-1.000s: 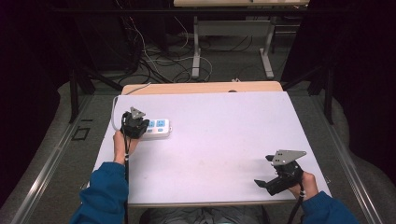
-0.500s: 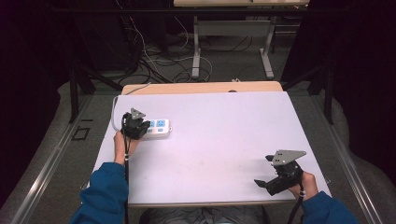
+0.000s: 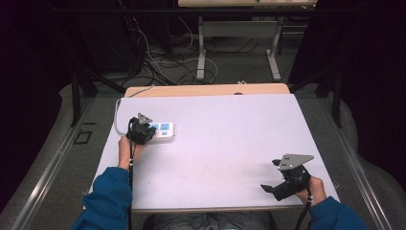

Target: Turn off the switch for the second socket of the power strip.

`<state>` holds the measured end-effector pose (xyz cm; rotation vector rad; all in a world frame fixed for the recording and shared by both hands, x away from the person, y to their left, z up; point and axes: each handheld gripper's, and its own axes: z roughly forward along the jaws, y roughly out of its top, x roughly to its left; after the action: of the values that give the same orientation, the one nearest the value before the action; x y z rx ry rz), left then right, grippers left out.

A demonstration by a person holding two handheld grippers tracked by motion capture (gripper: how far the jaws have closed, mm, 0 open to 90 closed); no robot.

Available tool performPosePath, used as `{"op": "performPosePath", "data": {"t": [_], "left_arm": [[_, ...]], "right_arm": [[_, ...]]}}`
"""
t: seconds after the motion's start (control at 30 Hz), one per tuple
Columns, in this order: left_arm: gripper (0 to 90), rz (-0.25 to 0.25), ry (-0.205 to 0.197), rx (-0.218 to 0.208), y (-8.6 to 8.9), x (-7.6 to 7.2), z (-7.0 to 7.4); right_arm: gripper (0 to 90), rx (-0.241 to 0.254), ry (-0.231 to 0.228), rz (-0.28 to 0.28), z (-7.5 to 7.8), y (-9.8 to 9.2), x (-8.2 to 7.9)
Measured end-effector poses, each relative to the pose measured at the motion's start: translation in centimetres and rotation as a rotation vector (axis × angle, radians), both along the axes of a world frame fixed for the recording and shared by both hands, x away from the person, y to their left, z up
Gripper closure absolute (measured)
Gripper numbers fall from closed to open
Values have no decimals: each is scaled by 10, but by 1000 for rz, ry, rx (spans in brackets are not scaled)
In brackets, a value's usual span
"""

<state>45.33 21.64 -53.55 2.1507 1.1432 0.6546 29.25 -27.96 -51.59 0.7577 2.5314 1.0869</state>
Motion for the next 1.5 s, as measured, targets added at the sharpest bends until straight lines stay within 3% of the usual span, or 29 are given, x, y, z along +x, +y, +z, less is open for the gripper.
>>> {"op": "performPosePath", "data": {"t": [0.57,0.77,0.83,0.93,1.1,1.3,1.5], "left_arm": [[900,14,1,-15,0,-2,-1],[900,13,10,-31,2,-2,-1],[900,-5,32,-42,3,-2,0],[900,-4,24,-16,-1,-3,1],[900,1,18,-9,-2,-4,0],[900,8,21,-7,-2,-4,0],[900,9,28,-30,0,-4,0]], "right_arm": [[30,-4,-8,-7,0,0,0],[30,-4,-11,-2,0,0,0],[31,-5,-10,0,0,0,0],[31,-5,-3,-5,0,0,0],[31,-2,3,-5,0,0,-1],[31,-2,-4,-8,0,0,-1],[30,-4,-8,-5,0,0,0]]}}
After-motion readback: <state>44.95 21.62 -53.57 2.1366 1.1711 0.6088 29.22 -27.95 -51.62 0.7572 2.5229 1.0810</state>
